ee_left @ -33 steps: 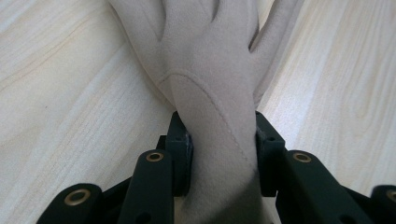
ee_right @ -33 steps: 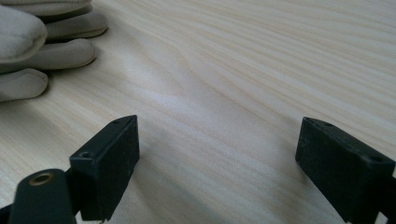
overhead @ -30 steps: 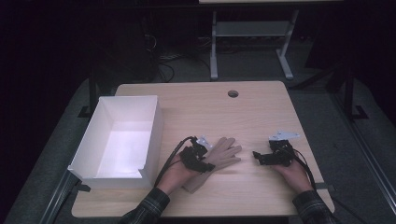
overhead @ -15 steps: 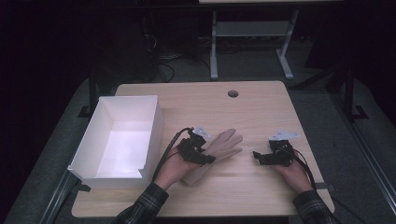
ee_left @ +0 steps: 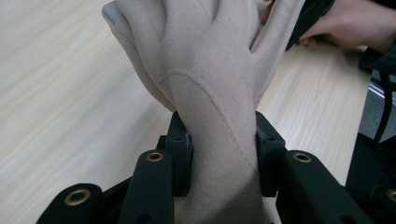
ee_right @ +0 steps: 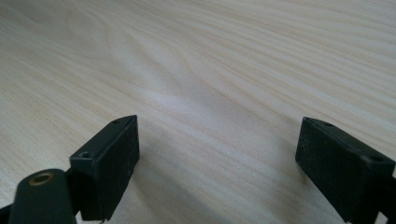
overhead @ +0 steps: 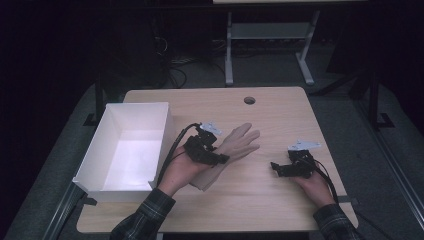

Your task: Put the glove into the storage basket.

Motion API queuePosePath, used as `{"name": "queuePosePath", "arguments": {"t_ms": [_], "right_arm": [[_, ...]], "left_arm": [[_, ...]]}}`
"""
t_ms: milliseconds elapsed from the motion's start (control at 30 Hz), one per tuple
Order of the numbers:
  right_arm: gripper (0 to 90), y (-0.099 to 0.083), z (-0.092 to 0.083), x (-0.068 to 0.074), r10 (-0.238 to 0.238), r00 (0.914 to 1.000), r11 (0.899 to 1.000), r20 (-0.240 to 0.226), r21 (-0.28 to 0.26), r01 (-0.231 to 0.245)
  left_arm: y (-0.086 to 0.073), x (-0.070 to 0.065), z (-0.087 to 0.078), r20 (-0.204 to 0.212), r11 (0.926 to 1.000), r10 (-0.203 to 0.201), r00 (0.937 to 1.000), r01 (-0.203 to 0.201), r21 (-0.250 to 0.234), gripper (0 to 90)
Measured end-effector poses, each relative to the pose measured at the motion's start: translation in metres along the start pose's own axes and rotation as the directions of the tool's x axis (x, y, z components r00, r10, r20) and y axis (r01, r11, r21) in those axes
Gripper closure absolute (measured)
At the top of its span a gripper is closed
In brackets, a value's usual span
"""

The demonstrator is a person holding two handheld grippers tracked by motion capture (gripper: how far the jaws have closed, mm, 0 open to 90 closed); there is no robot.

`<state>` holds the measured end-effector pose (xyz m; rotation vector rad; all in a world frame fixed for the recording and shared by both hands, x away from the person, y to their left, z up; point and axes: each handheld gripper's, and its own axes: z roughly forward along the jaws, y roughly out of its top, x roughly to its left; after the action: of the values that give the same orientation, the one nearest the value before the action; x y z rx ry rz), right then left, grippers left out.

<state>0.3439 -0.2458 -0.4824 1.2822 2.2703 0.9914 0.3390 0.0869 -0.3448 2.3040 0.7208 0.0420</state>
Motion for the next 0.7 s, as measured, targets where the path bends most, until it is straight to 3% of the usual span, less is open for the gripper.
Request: {"name": "queuePosePath", "arguments": {"t_ms": [267, 367, 700], "right_arm": [[13.2, 0.0, 0.0, 0.0, 0.0, 1.0, 1.0, 0.0, 0.0, 0.0], [13.3, 0.0, 0.0, 0.0, 0.001, 1.0, 1.0, 0.0, -0.002, -0.001], [13.2, 0.0, 0.0, 0.0, 0.002, 1.0, 1.0, 0.0, -0.003, -0.002]], "left_arm": [[0.012, 0.005, -0.029, -0.019, 0.9997, -0.007, 0.9998, 0.007, -0.025, 65.8], [0.015, 0.01, -0.045, -0.041, 0.9998, 0.011, 0.9991, -0.012, -0.016, 65.8], [0.01, 0.024, -0.076, -0.078, 0.9983, -0.024, 0.9967, 0.02, -0.054, 65.8]]}}
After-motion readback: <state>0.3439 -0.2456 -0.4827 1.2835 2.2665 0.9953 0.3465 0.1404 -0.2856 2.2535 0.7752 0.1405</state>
